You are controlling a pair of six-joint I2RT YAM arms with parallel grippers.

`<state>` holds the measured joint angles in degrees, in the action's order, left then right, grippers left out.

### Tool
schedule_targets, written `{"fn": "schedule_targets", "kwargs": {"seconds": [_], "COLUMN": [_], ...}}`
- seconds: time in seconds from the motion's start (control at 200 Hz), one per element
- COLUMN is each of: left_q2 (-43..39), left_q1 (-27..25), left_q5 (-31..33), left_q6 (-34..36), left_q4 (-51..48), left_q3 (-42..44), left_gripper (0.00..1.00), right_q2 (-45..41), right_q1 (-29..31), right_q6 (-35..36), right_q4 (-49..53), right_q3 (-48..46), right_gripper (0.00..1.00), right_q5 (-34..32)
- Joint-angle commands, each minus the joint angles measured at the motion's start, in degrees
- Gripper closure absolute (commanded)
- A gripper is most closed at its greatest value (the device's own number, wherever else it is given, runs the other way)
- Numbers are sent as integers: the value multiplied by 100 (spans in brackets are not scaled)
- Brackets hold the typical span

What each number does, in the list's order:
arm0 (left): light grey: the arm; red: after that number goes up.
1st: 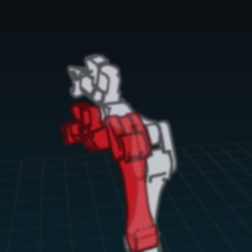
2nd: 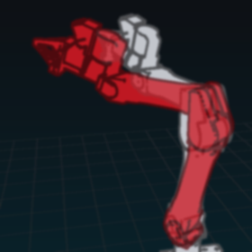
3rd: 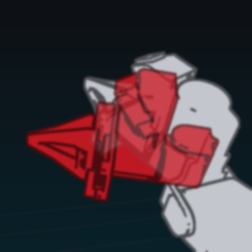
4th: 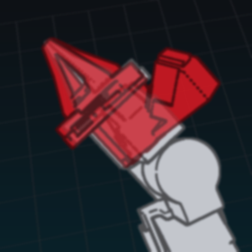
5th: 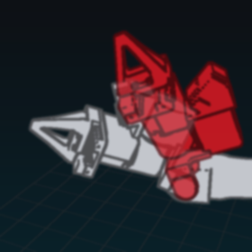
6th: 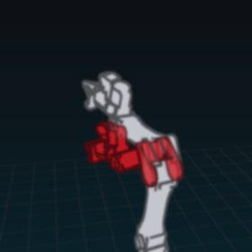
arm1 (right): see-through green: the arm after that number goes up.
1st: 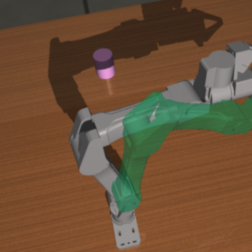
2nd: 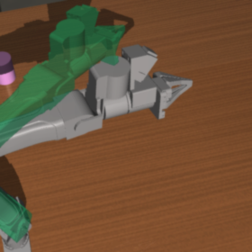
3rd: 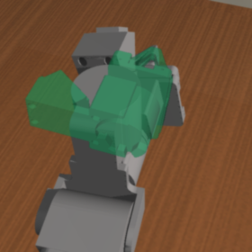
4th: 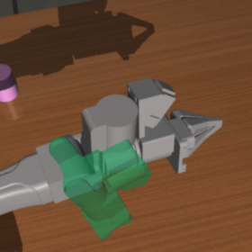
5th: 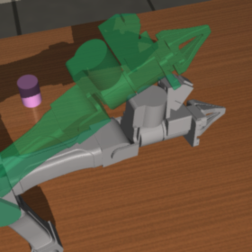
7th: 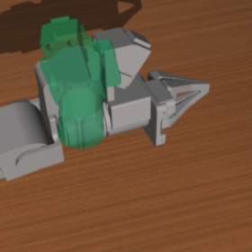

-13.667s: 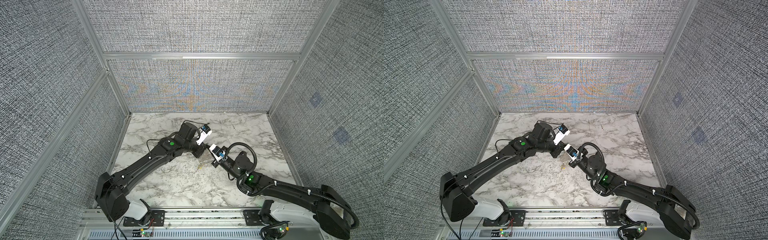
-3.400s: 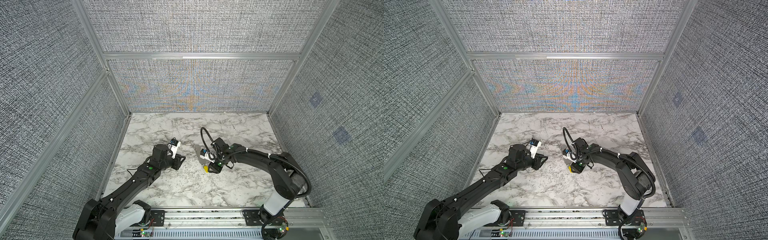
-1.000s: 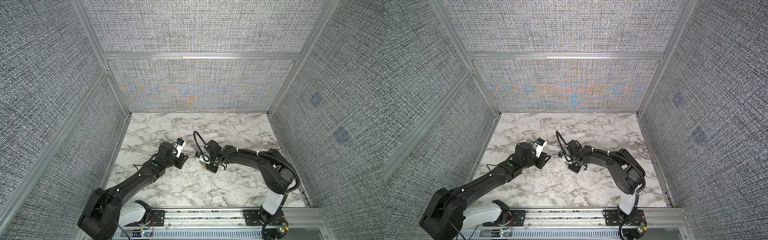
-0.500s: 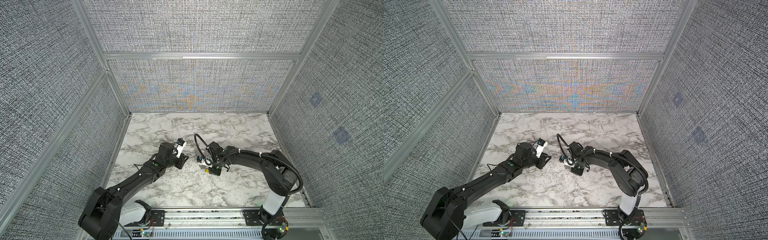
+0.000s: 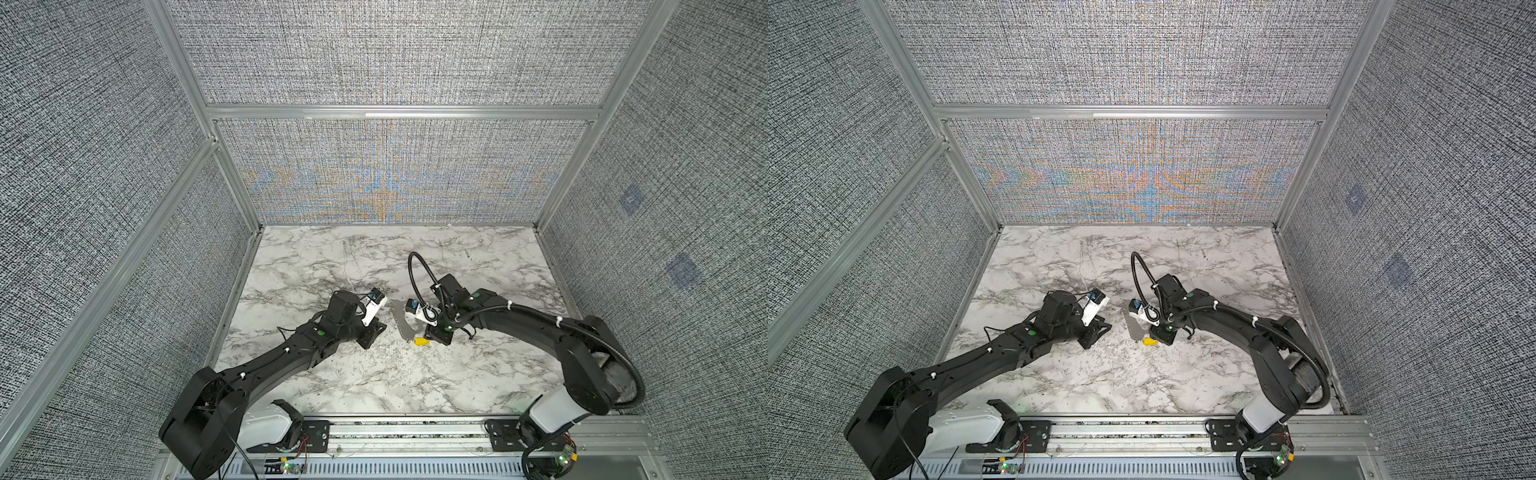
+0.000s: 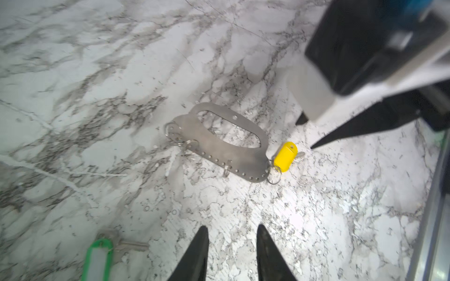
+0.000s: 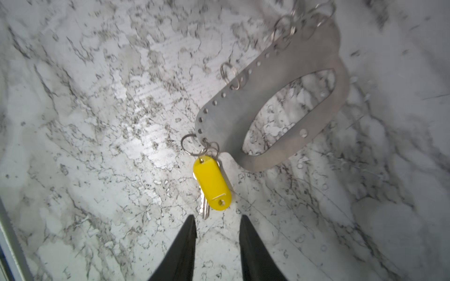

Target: Remove the keys from the keyring

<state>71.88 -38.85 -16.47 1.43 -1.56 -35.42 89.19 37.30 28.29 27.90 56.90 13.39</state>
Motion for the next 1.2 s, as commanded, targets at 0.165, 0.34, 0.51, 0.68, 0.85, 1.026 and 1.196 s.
{"fn": "schedule_targets", "kwargs": {"seconds": [0.165,0.34,0.51,0.68,0.85,1.026,1.196], "left_q2": [808,1316,1694,2169,2443,2715,2983], "left_q1": [-764,-1127,-1313,-1353,-1360,-1362,-1362], "left_q5": [370,754,1098,1121,1061,1092,1026], "left_q6": [906,1083,1201,1202,1167,1066,1105], "left_q4": [-296,-347,-259,-568,-786,-1204,-1554], "left_q3": [-512,-890,-1146,-1603,-1846,-2167,-2505], "left_gripper": [64,64,64,64,64,62,61], "right_q2": [-1134,-1748,-2278,-2642,-2902,-3129,-3266], "right_q1": [-283,-381,-416,-467,-535,-661,-723], "right_q6": [-570,-742,-780,-698,-689,-798,-825], "right_q4": [-979,-1141,-1336,-1405,-1505,-1556,-1532], "right_q3": [-829,-1348,-1720,-1973,-2162,-2258,-2277], "right_gripper": [64,64,64,64,63,61,60], "right_q5": [-574,-1091,-1227,-1345,-1470,-1567,-1629]}}
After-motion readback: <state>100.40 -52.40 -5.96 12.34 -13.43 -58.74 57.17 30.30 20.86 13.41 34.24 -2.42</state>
